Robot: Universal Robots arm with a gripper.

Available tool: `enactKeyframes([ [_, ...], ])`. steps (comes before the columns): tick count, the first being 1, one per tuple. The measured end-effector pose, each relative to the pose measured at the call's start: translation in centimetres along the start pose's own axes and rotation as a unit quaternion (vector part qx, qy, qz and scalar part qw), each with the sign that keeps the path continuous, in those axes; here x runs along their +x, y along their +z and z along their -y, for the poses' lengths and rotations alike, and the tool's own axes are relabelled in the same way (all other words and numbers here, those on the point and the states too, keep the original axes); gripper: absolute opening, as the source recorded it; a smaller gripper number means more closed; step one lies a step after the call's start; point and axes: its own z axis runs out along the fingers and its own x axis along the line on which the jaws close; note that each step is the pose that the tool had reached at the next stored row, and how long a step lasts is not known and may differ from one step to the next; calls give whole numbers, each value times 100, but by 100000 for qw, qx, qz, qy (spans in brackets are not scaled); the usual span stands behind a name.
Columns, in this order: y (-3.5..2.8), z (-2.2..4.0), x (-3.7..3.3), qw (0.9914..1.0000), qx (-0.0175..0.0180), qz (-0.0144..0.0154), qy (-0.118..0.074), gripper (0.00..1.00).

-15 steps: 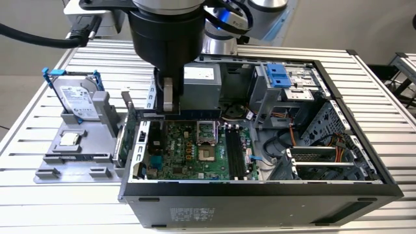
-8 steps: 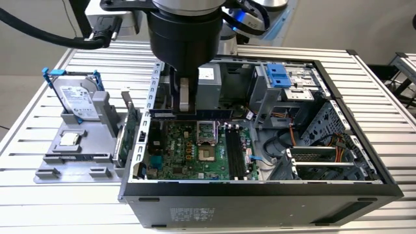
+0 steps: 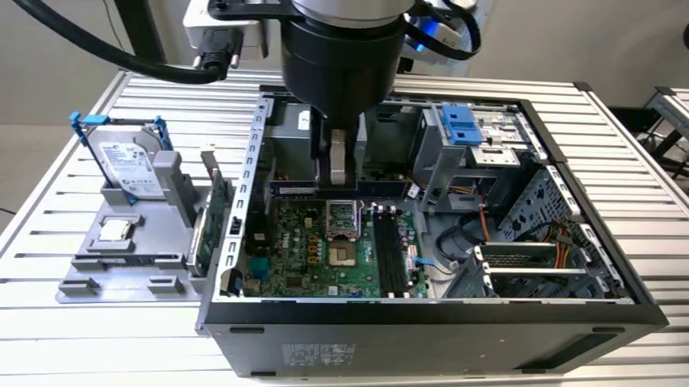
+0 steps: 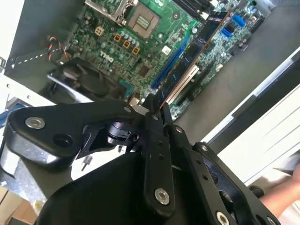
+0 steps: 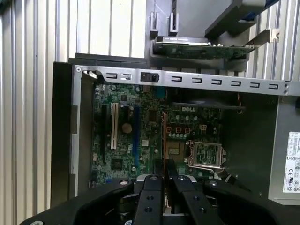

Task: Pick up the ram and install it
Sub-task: 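Pick up the ram and move it above insertion slot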

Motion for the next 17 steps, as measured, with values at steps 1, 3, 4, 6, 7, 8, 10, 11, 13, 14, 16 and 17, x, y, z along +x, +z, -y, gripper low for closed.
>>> enactKeyframes([
  [1,-1,27,1,100000,0,1,3,0],
  [3,-3,84,2,100000,-5,-1,-2,0],
  [4,-3,111,3,100000,-5,1,-1,0],
  [6,-5,168,5,100000,-10,-3,0,0],
  [7,-7,226,7,100000,-14,0,3,0],
  [8,-9,282,8,100000,-19,0,2,0],
  [10,-10,336,10,100000,-21,3,2,0],
  [11,-11,363,11,100000,-21,4,2,0],
  [13,-14,444,13,100000,-26,2,1,0],
  [14,-15,470,14,100000,-30,-4,2,0],
  [16,-16,522,16,100000,-31,-1,1,0],
  [17,-16,546,17,100000,-31,4,3,0],
])
